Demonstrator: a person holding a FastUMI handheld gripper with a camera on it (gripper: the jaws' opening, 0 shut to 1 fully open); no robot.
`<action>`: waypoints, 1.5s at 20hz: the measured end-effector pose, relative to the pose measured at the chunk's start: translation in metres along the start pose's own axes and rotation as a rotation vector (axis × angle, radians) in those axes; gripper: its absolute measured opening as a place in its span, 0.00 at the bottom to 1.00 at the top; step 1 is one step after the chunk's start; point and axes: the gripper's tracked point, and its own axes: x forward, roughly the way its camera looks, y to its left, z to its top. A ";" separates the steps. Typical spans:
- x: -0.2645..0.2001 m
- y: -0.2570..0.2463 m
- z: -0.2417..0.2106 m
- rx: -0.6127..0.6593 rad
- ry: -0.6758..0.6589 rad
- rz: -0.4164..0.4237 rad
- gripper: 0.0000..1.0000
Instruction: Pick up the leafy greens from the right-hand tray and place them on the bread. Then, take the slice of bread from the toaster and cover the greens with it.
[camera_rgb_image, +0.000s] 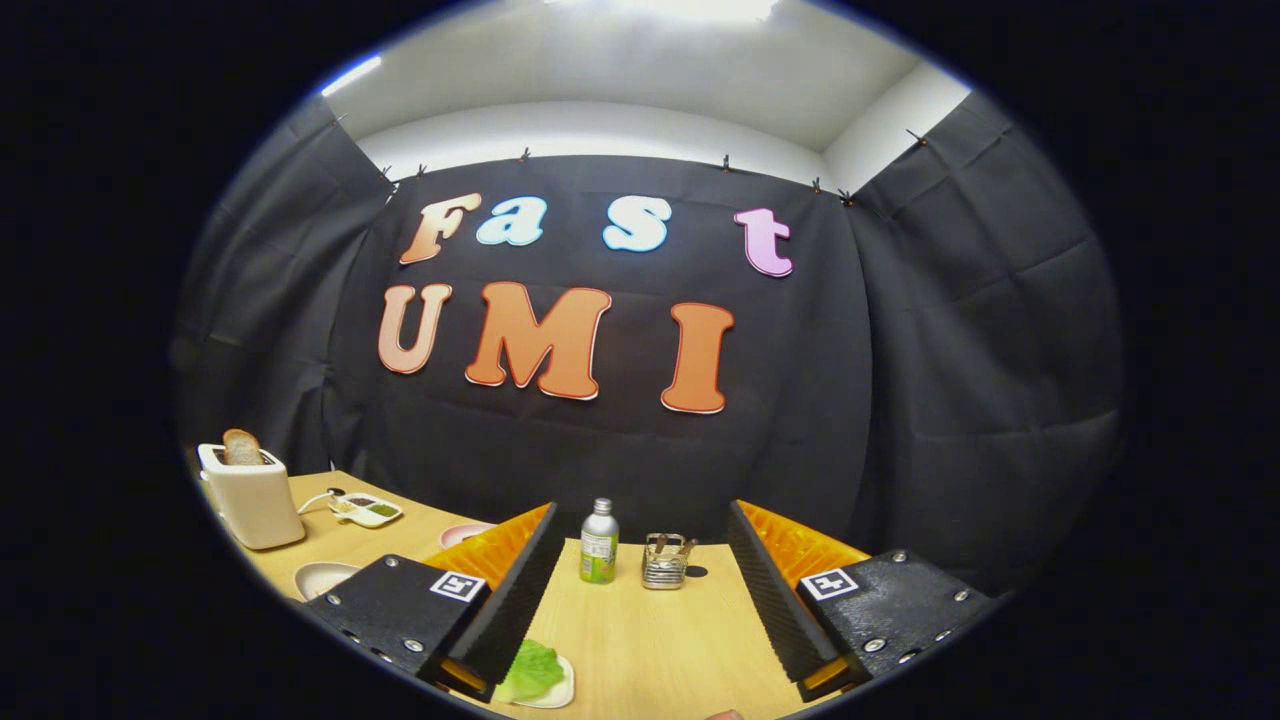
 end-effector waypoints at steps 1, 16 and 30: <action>-0.004 0.009 0.007 0.004 -0.009 0.011 0.99; -0.013 0.069 0.020 0.069 0.003 0.076 0.99; -0.015 0.089 0.028 0.071 0.005 0.112 0.99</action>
